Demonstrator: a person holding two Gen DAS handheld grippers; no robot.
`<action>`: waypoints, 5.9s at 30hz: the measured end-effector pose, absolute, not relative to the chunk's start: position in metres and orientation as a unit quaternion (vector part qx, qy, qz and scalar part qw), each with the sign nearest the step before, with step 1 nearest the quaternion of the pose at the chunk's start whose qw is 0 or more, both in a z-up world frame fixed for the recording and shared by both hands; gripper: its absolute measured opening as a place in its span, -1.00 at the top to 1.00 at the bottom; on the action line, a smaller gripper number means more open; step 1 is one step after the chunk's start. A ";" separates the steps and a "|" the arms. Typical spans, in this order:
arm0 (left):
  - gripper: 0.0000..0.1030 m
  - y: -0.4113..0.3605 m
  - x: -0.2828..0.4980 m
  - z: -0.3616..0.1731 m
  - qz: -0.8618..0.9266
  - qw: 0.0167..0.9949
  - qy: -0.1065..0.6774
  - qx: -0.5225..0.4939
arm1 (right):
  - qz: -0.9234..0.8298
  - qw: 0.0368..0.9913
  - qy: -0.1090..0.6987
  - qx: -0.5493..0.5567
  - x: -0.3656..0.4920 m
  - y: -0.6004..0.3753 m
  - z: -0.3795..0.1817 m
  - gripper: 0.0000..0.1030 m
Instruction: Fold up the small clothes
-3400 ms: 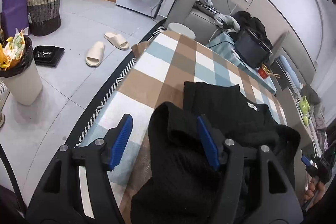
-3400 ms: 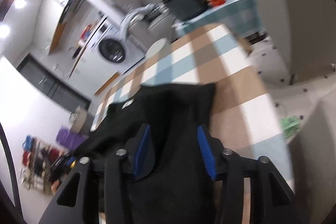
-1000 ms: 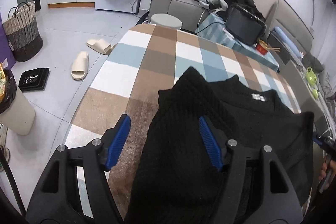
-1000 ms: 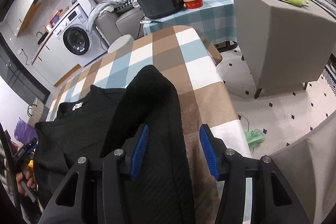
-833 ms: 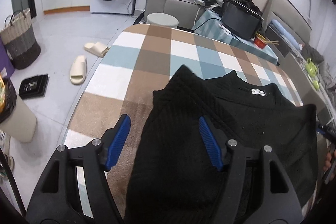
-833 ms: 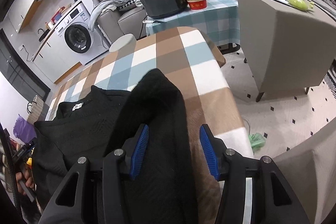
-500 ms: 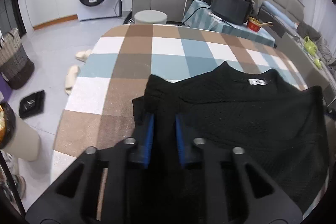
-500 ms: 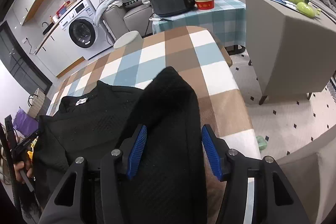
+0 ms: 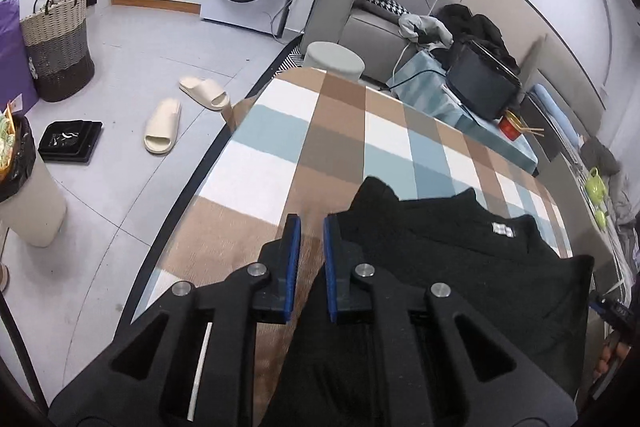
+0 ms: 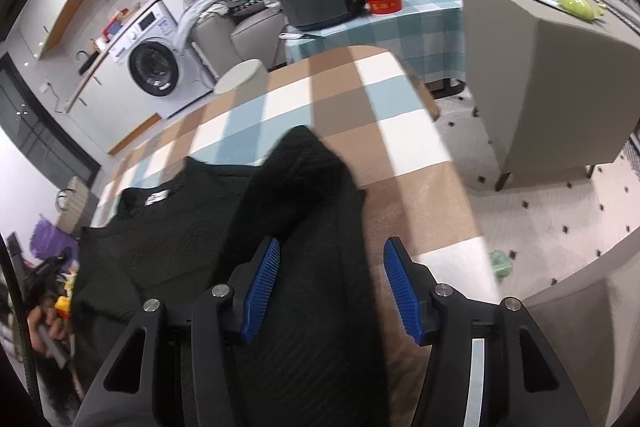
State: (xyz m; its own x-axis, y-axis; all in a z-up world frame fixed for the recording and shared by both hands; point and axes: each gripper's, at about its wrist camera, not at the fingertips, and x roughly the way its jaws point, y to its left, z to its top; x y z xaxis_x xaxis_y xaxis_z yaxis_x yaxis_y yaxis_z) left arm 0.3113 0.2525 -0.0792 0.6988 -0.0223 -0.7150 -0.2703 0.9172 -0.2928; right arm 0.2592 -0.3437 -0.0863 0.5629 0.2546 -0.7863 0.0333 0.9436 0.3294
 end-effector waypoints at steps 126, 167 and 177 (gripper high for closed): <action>0.80 0.247 0.319 -0.082 0.094 0.912 0.367 -0.156 | 0.064 0.906 0.364 0.207 0.313 -0.351 -0.074 0.48; 0.61 0.186 0.073 -0.098 0.049 0.889 0.444 -0.104 | 0.128 0.844 0.506 0.121 0.073 -0.340 -0.108 0.75; -0.02 0.210 0.082 -0.088 0.082 0.877 0.449 -0.154 | 0.118 0.845 0.489 0.182 0.082 -0.360 -0.105 -0.06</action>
State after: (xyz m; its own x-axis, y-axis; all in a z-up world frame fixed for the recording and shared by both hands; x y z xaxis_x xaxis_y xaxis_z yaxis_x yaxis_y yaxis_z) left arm 0.0816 0.2103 -0.0883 0.5841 0.0055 -0.8117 -0.2821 0.9390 -0.1966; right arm 0.0820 -0.3601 -0.1046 0.4947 0.3765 -0.7833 -0.0208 0.9062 0.4224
